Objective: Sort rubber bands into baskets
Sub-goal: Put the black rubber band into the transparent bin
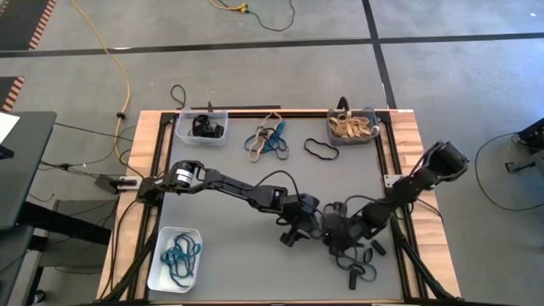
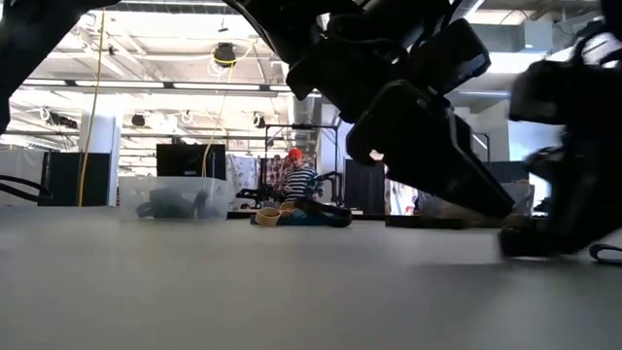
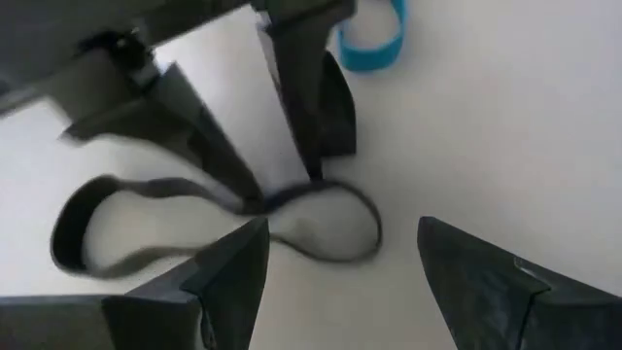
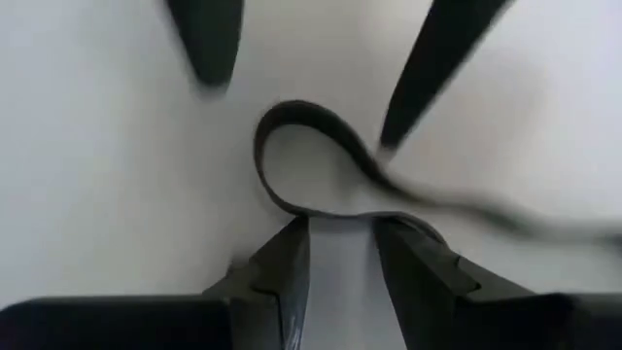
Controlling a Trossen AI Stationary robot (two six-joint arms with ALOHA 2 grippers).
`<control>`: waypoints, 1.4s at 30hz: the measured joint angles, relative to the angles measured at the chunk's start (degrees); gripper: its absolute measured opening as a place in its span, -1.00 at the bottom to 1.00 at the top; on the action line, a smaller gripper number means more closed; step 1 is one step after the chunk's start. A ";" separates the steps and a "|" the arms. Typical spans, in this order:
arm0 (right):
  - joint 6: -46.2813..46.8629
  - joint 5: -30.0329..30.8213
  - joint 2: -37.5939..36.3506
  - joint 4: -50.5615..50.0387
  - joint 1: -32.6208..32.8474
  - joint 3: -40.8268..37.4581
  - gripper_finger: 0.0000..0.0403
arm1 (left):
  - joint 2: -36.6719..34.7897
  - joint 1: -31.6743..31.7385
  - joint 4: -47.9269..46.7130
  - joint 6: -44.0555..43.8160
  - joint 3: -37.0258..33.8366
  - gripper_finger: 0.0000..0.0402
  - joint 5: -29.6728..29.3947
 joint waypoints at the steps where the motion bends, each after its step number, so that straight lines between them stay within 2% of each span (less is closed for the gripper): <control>1: -1.00 0.94 0.14 1.33 -0.62 0.00 -0.24 | 0.00 0.00 -0.64 -0.01 0.00 0.26 -0.04; 11: -2.24 1.42 -0.03 0.61 -3.24 -0.04 -0.24 | 0.00 -0.15 -4.55 -0.80 -0.02 0.26 -1.90; 15: -1.82 0.40 -0.05 0.74 -3.01 -0.04 -0.24 | 0.00 -0.22 -5.03 -0.02 -0.02 0.19 -2.95; 26: -0.81 -1.84 -1.90 -1.40 -1.29 -0.02 -0.24 | 1.88 -0.33 -6.43 3.22 0.13 -0.41 -1.52; 31: -0.66 -1.51 -4.33 -2.76 -0.64 -0.02 -0.24 | 1.29 -0.42 -6.52 4.39 0.03 -0.81 -2.36; 33: -0.66 -1.32 -5.36 -3.44 -0.63 -0.02 -0.24 | 0.71 -0.44 -6.70 5.73 -0.06 -0.95 -4.18; 37: 0.06 -0.40 -7.09 -5.35 -0.39 -0.02 -0.24 | -2.40 -0.23 -8.88 9.04 -0.17 -0.99 -10.52; 42: 0.66 2.45 -8.35 -7.53 1.12 -0.02 -0.24 | -8.60 0.85 -17.89 11.07 -0.07 -1.00 -19.82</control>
